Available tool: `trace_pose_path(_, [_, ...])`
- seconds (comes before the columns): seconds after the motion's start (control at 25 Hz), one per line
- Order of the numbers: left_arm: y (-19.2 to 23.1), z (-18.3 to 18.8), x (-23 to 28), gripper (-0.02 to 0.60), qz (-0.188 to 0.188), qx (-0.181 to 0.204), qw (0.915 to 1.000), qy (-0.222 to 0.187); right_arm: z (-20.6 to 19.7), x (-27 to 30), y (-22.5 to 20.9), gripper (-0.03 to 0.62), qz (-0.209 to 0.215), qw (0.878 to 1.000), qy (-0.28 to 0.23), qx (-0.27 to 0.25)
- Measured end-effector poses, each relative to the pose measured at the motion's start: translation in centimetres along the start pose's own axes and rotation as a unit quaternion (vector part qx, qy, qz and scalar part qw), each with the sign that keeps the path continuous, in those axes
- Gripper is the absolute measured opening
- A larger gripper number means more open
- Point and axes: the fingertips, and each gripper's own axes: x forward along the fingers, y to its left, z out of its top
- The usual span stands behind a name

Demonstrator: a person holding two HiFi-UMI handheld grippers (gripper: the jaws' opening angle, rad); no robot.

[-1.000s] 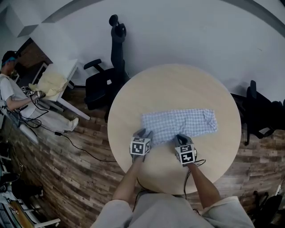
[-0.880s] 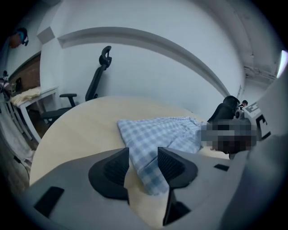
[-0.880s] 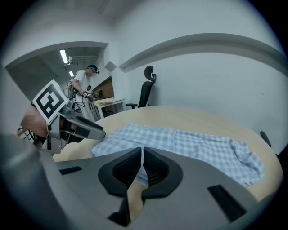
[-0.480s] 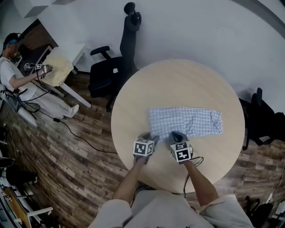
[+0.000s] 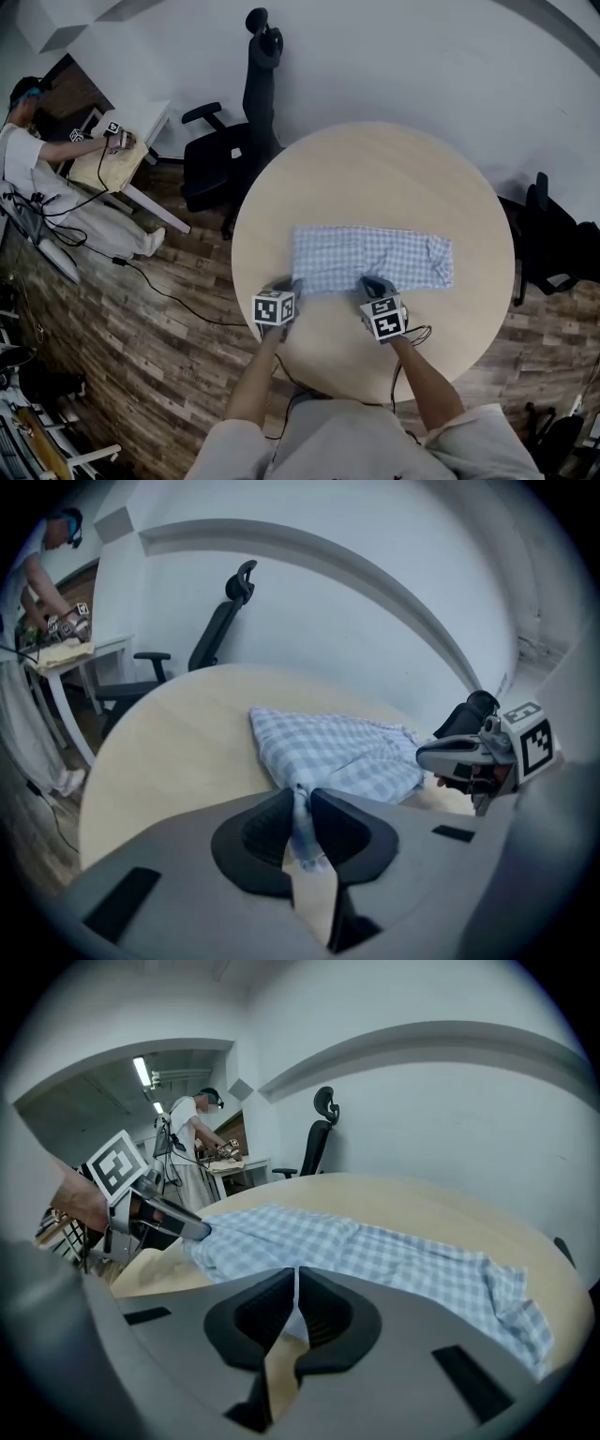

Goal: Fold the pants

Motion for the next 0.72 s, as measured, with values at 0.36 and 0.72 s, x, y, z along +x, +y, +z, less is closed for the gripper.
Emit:
trace_pose_path(0.36, [7.8, -0.2, -6.2, 0.077, 0.068, 0.009, 0.9974, -0.023, 0.3, 1.5, 3.4, 0.038, 0.023, 1.0, 0.006, -0.004])
trace_pose_path(0.72, [-0.6, 9.2, -7.9, 0.076, 0.011, 0.127, 0.9817, -0.141, -0.6, -0.6, -0.1, 0.038, -0.026, 0.999, 0.002, 0.03])
